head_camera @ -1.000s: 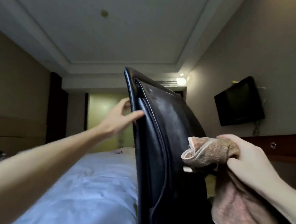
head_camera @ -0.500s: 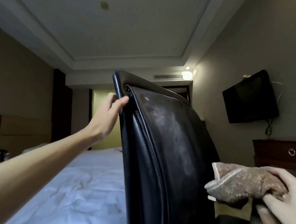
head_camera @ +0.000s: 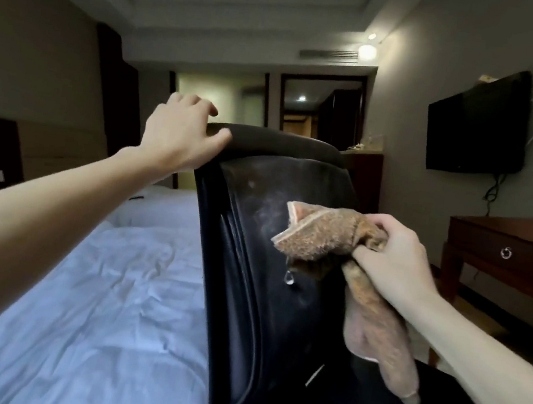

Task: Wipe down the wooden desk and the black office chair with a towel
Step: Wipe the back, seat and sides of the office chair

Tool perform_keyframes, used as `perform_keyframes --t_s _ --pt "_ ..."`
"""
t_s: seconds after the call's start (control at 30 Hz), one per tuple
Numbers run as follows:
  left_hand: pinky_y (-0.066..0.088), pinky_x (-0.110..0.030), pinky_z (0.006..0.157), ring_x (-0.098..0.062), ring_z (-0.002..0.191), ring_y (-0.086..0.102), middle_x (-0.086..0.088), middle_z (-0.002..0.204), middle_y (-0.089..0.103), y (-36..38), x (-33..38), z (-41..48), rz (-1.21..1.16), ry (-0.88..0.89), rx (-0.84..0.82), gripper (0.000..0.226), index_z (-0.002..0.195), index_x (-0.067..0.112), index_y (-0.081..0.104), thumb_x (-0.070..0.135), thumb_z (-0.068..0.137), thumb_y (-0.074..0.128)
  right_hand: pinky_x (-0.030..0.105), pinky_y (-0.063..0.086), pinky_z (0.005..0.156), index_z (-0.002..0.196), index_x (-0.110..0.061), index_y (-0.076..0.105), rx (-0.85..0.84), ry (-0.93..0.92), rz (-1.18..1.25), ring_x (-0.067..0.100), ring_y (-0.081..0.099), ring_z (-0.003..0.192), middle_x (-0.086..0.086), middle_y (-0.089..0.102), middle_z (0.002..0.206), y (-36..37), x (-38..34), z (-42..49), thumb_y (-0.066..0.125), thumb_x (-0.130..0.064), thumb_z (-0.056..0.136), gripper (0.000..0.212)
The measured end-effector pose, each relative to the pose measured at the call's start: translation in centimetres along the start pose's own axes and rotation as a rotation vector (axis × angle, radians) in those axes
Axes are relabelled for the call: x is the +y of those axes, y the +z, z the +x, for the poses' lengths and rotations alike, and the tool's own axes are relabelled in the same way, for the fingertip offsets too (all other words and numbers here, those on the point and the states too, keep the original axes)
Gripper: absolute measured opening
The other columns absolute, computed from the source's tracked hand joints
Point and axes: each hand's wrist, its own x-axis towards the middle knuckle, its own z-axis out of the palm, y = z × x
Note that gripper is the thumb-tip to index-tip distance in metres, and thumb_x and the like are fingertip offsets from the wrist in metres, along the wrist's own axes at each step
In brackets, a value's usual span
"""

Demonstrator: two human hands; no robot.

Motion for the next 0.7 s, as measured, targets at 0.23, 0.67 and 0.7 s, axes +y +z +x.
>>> perform_keyframes --t_s 0.23,0.67,0.7 --pt "0.043 -0.046 0.097 -0.036 0.119 0.056 -0.017 0.123 0.065 1.8 0.5 2.1 0.271 0.143 -0.146 0.064 0.125 0.011 0.061 0.064 0.097 0.038 0.029 0.042 0.067 0.108 -0.025 0.061 0.052 0.065 0.026 0.015 0.06 0.093 -0.008 0.065 0.096 1.6 -4.4 1.1 0.075 -0.023 0.083 0.029" --pt "0.009 -0.036 0.052 -0.027 0.064 0.037 -0.015 0.091 0.066 6.1 1.2 3.8 0.3 0.265 0.101 0.029 0.083 0.016 0.042 0.04 0.099 0.041 0.046 0.049 0.101 0.13 -0.032 0.059 0.492 0.192 0.067 0.033 0.059 0.119 0.004 0.065 0.123 6.7 -6.4 9.6 0.065 -0.041 0.088 0.043" --pt "0.007 -0.036 0.052 -0.027 0.064 0.036 -0.014 0.089 0.065 6.2 1.2 3.8 0.304 0.258 0.104 0.03 0.082 0.016 0.042 0.04 0.1 0.04 0.047 0.049 0.1 0.122 -0.028 0.063 0.51 0.202 0.072 0.034 0.059 0.118 0.006 0.065 0.12 6.6 -6.5 10.7 0.065 -0.042 0.088 0.037"
